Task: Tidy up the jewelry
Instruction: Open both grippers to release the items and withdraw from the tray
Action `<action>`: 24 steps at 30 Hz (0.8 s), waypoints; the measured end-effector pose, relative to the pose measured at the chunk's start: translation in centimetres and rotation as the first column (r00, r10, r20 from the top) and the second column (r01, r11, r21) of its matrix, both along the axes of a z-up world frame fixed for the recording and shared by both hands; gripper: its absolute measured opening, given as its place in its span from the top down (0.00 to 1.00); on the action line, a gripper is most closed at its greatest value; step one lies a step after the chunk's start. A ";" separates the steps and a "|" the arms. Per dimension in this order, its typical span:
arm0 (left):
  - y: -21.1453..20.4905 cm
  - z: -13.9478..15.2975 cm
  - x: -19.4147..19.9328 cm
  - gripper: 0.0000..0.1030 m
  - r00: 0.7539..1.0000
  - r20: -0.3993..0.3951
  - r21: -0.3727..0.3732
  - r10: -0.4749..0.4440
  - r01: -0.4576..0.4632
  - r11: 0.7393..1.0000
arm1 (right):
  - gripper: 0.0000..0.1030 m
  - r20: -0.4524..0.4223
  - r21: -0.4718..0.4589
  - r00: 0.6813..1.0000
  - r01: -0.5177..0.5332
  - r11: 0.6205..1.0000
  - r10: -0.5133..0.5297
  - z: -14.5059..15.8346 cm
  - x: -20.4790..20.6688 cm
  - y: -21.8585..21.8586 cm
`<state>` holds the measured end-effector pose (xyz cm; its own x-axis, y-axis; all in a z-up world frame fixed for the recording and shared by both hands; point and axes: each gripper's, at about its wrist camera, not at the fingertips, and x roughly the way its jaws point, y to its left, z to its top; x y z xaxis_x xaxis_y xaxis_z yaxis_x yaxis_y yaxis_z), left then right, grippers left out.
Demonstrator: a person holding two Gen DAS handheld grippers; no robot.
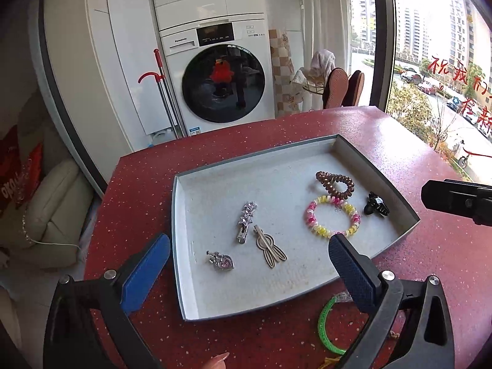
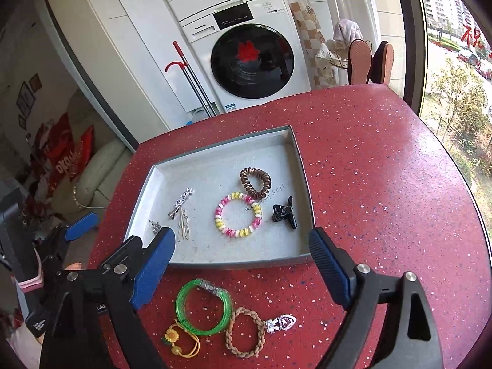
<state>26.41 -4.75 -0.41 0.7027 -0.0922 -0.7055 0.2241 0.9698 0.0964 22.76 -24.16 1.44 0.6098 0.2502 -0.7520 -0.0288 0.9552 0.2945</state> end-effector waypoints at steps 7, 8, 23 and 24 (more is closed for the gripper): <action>0.7 -0.4 -4.1 0.00 0.999 -0.034 -0.043 -0.005 0.004 0.999 | 0.12 -0.052 -0.105 0.998 -0.048 0.993 0.043 -1.2 -3.6 0.1; 0.7 -0.8 -4.7 0.00 0.999 -0.044 -0.048 0.001 -0.003 0.999 | 0.12 -0.062 -0.120 0.997 -0.057 0.991 0.049 -1.6 -4.1 0.1; -1.3 -6.6 -9.8 0.00 0.978 -0.207 -0.070 -0.035 0.021 0.997 | 0.17 -0.165 -0.294 0.984 -0.114 0.949 0.067 -6.9 -6.8 -2.3; -1.5 -6.7 -9.8 0.00 0.977 -0.210 -0.068 -0.040 0.027 0.997 | 0.19 -0.168 -0.297 0.983 -0.127 0.946 0.080 -7.1 -6.7 -2.2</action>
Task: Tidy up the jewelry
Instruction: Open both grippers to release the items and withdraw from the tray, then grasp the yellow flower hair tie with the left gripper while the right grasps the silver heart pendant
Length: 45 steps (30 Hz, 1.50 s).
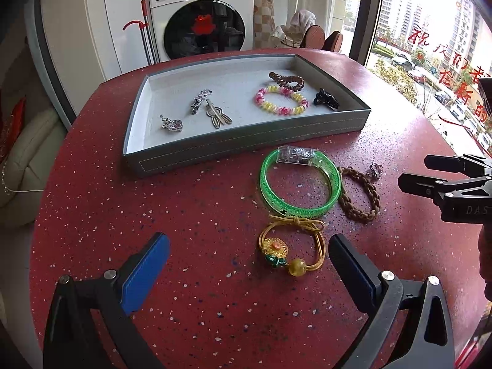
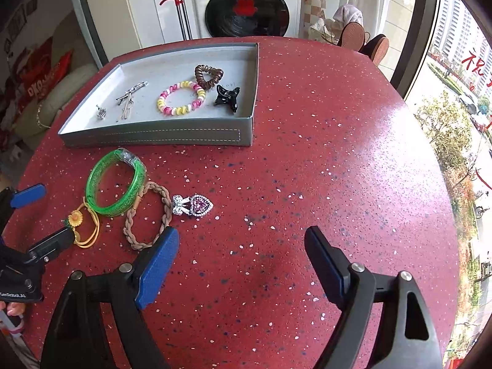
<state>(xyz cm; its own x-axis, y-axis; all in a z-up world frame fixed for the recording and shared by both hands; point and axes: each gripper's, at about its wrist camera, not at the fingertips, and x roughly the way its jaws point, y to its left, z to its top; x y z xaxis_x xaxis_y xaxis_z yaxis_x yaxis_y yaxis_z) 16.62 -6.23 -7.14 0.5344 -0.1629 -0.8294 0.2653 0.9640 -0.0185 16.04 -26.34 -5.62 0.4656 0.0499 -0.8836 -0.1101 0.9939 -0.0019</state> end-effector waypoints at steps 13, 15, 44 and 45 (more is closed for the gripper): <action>-1.5 -1.7 0.7 0.02 0.999 -0.038 0.023 -0.029 0.030 0.999 | 0.37 -0.001 -0.050 0.991 -0.136 0.989 0.136 -1.6 1.7 3.5; -1.6 -1.8 0.7 0.02 0.999 -0.035 0.020 -0.032 0.033 0.999 | 0.43 0.001 -0.044 0.989 -0.146 0.988 0.147 -1.6 1.9 3.8; 1.5 -0.3 -0.1 0.76 0.998 -0.049 -0.141 -0.037 0.030 0.990 | 0.67 0.039 0.099 0.999 -0.025 0.995 0.022 0.9 -0.1 2.5; 1.6 -0.1 -0.1 0.76 0.998 -0.048 -0.144 -0.036 0.029 0.989 | 0.67 0.040 0.104 0.999 -0.024 0.994 0.020 1.1 -0.1 2.5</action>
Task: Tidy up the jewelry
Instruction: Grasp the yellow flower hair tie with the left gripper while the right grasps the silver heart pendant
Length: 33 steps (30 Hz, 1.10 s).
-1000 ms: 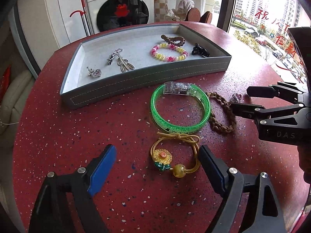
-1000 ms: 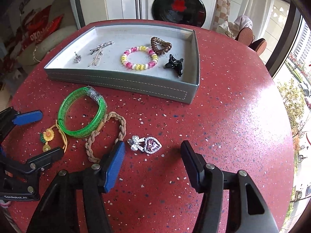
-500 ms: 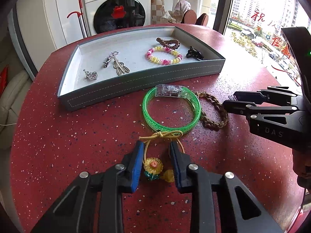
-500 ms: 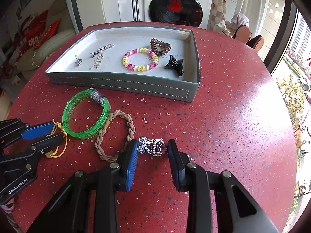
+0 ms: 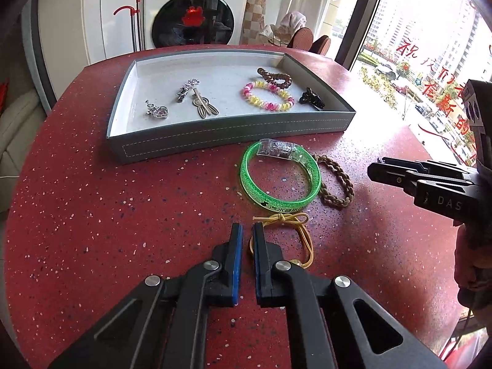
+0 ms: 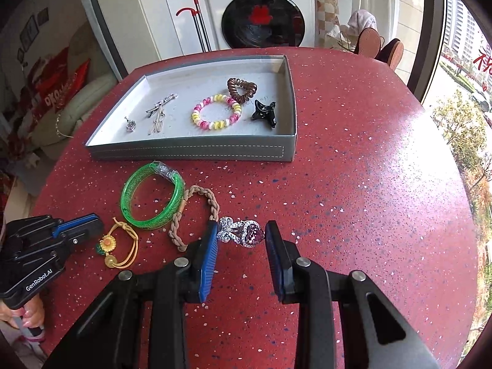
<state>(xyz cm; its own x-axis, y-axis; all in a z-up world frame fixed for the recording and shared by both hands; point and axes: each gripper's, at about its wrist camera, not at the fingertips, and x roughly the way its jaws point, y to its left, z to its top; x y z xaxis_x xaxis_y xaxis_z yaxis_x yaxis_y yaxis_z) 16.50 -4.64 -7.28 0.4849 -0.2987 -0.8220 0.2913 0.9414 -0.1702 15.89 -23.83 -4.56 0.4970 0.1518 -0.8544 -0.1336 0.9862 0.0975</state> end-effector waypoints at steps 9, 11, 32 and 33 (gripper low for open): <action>0.1 0.9 -1.2 0.75 0.999 0.012 0.011 0.049 -0.049 0.999 | 0.67 0.010 0.056 1.000 0.015 0.998 -0.016 0.8 -1.5 0.1; 0.2 0.8 -1.5 0.75 0.998 0.006 0.004 0.060 -0.060 0.998 | 0.67 0.011 0.072 1.000 0.017 0.997 -0.018 0.9 -2.1 0.0; -4.3 -1.4 -1.2 0.31 1.000 0.013 0.150 -0.001 -0.001 0.989 | 0.67 0.035 0.139 0.997 0.067 0.988 -0.072 1.5 -5.3 -1.5; -4.5 -1.3 -1.4 0.55 1.000 0.026 0.160 -0.014 0.009 0.987 | 0.67 0.037 0.140 0.996 0.070 0.988 -0.075 1.5 -5.3 -1.6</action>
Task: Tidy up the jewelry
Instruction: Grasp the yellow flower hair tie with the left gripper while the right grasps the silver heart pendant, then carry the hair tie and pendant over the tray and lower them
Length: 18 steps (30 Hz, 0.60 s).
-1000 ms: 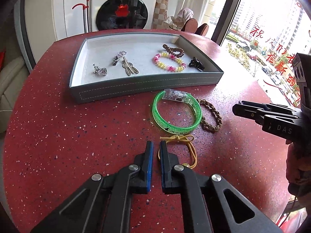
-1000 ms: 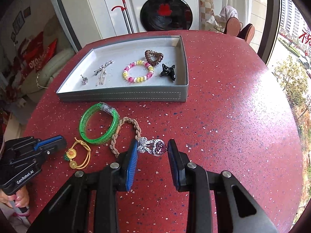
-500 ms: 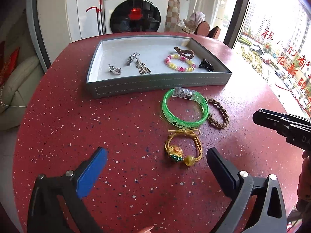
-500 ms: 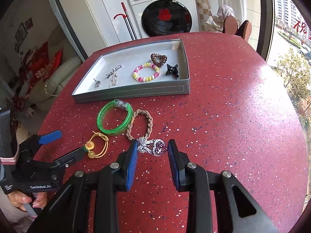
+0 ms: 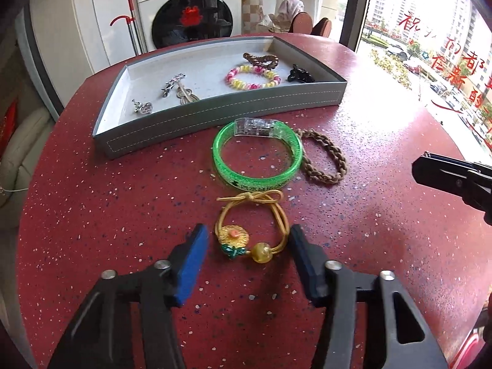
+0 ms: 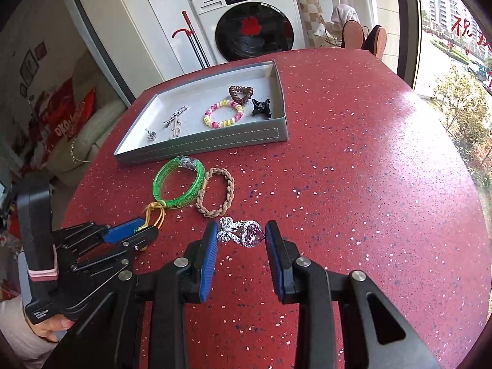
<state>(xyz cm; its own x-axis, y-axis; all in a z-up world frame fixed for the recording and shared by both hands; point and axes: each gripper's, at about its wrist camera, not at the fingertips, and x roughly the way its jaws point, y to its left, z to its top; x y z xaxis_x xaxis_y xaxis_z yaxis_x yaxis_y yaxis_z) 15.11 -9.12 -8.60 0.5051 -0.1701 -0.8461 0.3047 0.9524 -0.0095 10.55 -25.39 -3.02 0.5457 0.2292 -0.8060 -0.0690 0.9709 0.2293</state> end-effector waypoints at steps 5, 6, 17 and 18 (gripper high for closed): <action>0.1 0.6 -0.9 0.69 0.999 0.017 -0.035 -0.048 0.049 0.998 | 0.67 0.004 0.012 1.000 0.011 1.000 -0.011 0.2 0.0 -0.2; 0.3 0.8 -1.0 0.70 0.999 0.012 -0.046 -0.050 0.050 0.998 | 0.67 0.004 0.014 1.000 0.012 1.000 -0.012 0.2 0.0 -0.2; 2.5 3.1 -1.3 0.70 0.999 0.018 -0.140 -0.027 0.029 0.990 | 0.67 0.019 0.038 1.000 0.017 0.999 -0.018 1.2 0.8 -0.1; 2.7 3.4 -1.2 0.70 0.999 0.023 -0.144 -0.025 0.028 0.989 | 0.67 0.020 0.042 1.000 0.016 0.999 -0.017 1.3 1.0 0.0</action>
